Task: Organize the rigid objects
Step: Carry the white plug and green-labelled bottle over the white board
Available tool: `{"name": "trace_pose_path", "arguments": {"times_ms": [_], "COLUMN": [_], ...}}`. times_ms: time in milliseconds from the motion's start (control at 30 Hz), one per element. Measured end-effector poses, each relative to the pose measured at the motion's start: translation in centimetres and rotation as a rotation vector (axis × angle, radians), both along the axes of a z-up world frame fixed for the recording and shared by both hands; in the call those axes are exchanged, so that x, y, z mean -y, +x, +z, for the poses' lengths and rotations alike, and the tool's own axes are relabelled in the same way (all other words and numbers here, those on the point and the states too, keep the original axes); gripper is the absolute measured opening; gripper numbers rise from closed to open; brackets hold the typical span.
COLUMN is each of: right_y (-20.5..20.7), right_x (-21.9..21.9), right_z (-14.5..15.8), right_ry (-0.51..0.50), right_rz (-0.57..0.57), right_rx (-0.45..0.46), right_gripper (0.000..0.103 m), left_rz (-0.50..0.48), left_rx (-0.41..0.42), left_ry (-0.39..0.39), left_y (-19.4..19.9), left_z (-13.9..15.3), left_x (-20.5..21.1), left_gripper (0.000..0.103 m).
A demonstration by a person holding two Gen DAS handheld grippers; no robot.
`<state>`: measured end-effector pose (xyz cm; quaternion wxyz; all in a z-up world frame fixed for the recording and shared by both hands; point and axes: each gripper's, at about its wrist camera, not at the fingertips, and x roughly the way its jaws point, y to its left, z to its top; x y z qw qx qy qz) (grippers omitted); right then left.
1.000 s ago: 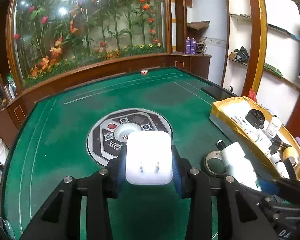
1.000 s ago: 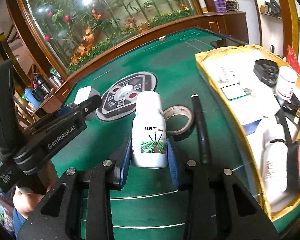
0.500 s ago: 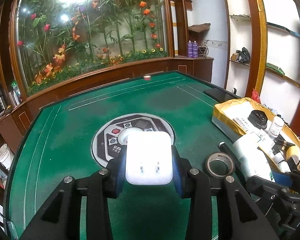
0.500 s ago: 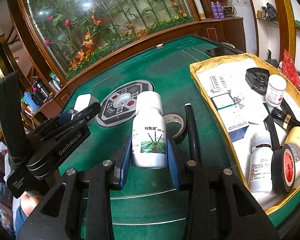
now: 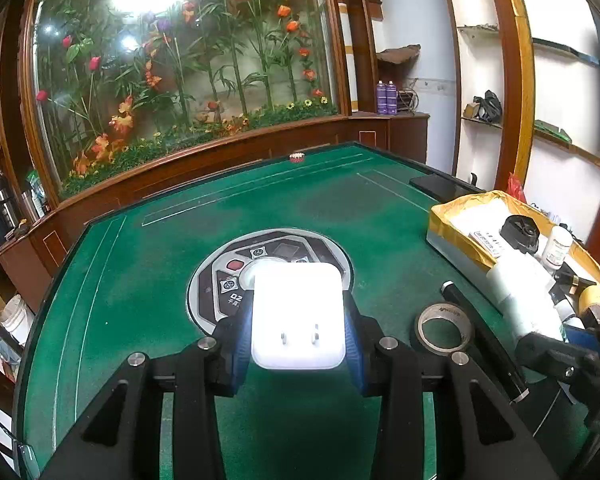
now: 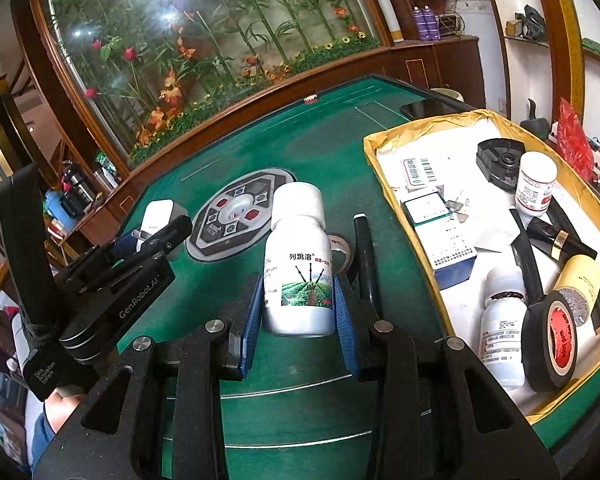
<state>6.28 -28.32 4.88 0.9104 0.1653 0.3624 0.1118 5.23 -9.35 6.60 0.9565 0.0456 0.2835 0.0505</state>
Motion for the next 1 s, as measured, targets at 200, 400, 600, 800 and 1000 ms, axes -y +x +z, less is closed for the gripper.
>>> {"name": "trace_pose_path", "arguments": {"times_ms": [200, 400, 600, 800, 1000], "right_y": [-0.2, -1.0, -1.9, -2.6, -2.5], "right_x": [2.1, 6.5, 10.4, 13.7, 15.5], "right_z": [0.8, 1.9, 2.0, 1.9, 1.3], "right_ry": [0.012, 0.031, 0.047, 0.054, 0.039], "right_rz": [-0.042, -0.141, -0.210, -0.267, -0.286], "right_rx": [0.021, 0.052, 0.054, 0.041, 0.014], "right_gripper": [0.034, 0.034, 0.034, 0.034, 0.034], "left_rz": [-0.001, -0.012, -0.062, -0.148, -0.277], "left_rx": [0.003, -0.005, -0.014, -0.030, -0.071], "left_ry": [-0.018, -0.032, -0.100, -0.137, -0.216], "left_y": [-0.1, 0.0, -0.3, -0.6, 0.3], "left_z": [0.0, -0.1, 0.4, 1.2, 2.3], "left_x": [-0.3, -0.3, 0.2, 3.1, 7.8], "left_gripper": [0.040, 0.040, 0.040, 0.040, 0.040]}}
